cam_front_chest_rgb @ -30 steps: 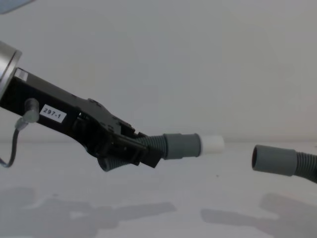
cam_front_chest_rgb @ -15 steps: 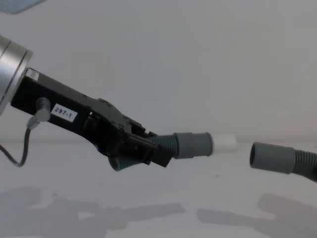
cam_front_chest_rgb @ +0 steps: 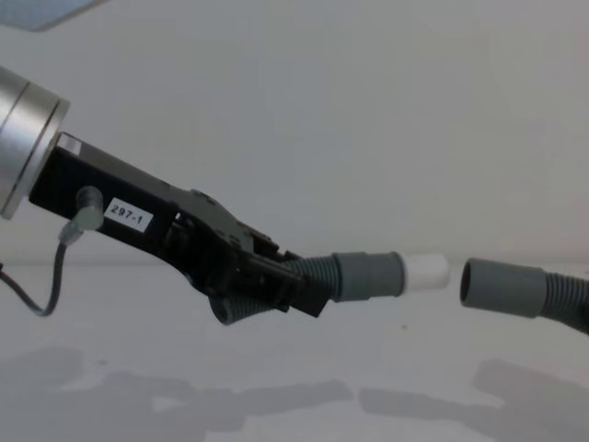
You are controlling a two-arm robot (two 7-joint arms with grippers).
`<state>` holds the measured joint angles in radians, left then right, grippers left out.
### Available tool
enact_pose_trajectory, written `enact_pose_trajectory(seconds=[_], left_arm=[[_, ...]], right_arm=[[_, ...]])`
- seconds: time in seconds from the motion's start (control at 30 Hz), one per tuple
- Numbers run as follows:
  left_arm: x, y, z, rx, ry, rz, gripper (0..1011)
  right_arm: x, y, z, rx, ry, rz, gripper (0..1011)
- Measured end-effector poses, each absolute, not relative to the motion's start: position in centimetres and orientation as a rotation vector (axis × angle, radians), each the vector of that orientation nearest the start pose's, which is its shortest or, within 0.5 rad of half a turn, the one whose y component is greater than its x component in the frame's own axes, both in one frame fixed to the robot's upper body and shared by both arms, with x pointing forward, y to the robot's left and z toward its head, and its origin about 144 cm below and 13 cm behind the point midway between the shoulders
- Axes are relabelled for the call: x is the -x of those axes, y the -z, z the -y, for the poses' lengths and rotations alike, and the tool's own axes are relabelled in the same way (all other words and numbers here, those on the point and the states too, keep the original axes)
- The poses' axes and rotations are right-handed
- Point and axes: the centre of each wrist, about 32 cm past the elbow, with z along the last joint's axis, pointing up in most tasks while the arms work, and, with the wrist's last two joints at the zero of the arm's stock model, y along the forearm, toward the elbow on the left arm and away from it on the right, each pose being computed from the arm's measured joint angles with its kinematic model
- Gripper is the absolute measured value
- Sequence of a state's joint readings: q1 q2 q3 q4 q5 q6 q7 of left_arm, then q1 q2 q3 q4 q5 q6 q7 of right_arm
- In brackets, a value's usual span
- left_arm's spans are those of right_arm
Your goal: Use both hands to pick up one end of the pipe from the table, align the ends, and insert them.
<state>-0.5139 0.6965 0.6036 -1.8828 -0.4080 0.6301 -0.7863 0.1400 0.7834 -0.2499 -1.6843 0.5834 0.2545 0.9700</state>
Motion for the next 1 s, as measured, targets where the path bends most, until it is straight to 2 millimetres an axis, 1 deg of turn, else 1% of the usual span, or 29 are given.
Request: enact_pose_trajectory(seconds=[1.0], left_arm=[[-48.92, -132.49, -22.14, -0.503, -0.281, -0.009, 325]], right_arm=[[-48.30, -124.55, 34.74, 0.271, 0.354, -0.088, 169]])
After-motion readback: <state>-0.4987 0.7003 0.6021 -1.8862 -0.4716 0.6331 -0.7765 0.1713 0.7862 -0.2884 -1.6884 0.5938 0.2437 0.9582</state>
